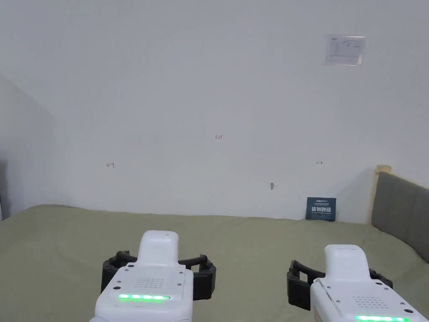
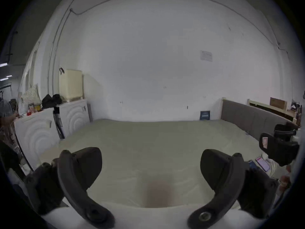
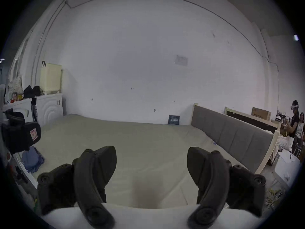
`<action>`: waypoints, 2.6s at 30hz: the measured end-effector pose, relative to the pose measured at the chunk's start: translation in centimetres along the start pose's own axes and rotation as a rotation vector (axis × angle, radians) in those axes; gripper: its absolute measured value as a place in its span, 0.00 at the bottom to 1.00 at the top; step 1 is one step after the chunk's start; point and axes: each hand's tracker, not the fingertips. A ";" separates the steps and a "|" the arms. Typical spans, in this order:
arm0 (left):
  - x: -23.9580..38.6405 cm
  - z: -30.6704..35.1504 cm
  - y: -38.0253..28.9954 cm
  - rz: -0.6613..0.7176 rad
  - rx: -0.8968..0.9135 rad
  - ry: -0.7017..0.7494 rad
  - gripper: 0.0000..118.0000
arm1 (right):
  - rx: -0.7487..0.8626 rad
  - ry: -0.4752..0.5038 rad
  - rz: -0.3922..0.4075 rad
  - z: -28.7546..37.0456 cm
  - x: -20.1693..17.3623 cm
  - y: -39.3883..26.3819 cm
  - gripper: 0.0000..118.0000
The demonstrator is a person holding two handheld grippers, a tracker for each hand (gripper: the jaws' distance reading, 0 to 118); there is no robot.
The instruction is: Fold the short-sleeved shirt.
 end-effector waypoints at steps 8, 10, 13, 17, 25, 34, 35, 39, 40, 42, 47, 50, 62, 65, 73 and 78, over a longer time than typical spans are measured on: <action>-0.5 -0.5 0.3 0.000 0.008 0.021 1.00 | 0.007 -0.007 -0.002 -0.6 -0.6 0.0 0.78; -0.8 -0.8 0.0 -0.002 -0.006 0.046 1.00 | 0.030 -0.009 -0.001 -0.5 -0.8 -0.2 0.78; -1.3 -1.4 -0.4 0.012 -0.012 0.046 1.00 | 0.051 -0.019 -0.022 -0.5 -1.0 -0.4 0.78; -1.6 -1.9 -0.5 0.040 -0.022 0.043 1.00 | 0.085 -0.011 -0.017 -0.9 -1.1 -0.4 0.78; -1.9 -2.9 -0.5 0.089 -0.037 0.033 1.00 | 0.124 0.054 -0.145 -1.4 0.0 -1.2 0.78; -1.2 -4.2 -0.1 0.082 -0.011 0.014 1.00 | 0.089 0.056 -0.033 -4.0 0.9 0.2 0.78; -1.1 -4.5 -0.1 0.081 -0.016 0.011 1.00 | 0.090 0.026 -0.003 -4.5 0.5 0.1 0.78; -0.8 -5.3 -0.3 0.083 -0.049 0.004 1.00 | 0.071 0.061 -0.016 -5.0 0.1 -0.3 0.78; -0.8 -5.3 -0.3 0.078 -0.051 0.004 1.00 | 0.076 0.099 -0.041 -5.0 0.1 -0.5 0.78; -0.8 -5.2 -0.4 0.060 -0.050 0.000 1.00 | 0.098 0.125 -0.078 -4.7 0.5 -0.6 0.78; -1.3 -5.5 -0.4 0.069 -0.058 0.023 1.00 | 0.134 0.155 -0.182 -4.5 1.3 0.2 0.78; -1.8 -5.6 -0.2 0.093 -0.064 0.016 1.00 | 0.087 0.229 -0.233 -4.8 1.8 0.8 0.78; -2.3 -6.4 1.4 0.082 -0.066 0.019 1.00 | 0.037 0.139 -0.165 -6.0 0.9 1.9 0.78; -2.2 -6.9 1.7 0.076 -0.069 0.020 1.00 | 0.005 0.134 -0.162 -6.5 1.0 2.2 0.78; -2.1 -7.6 1.9 0.074 -0.078 0.016 1.00 | -0.032 0.085 -0.154 -7.4 1.3 2.5 0.78; -2.1 -7.7 1.9 0.072 -0.080 0.014 1.00 | -0.063 0.079 -0.167 -8.0 1.5 2.4 0.78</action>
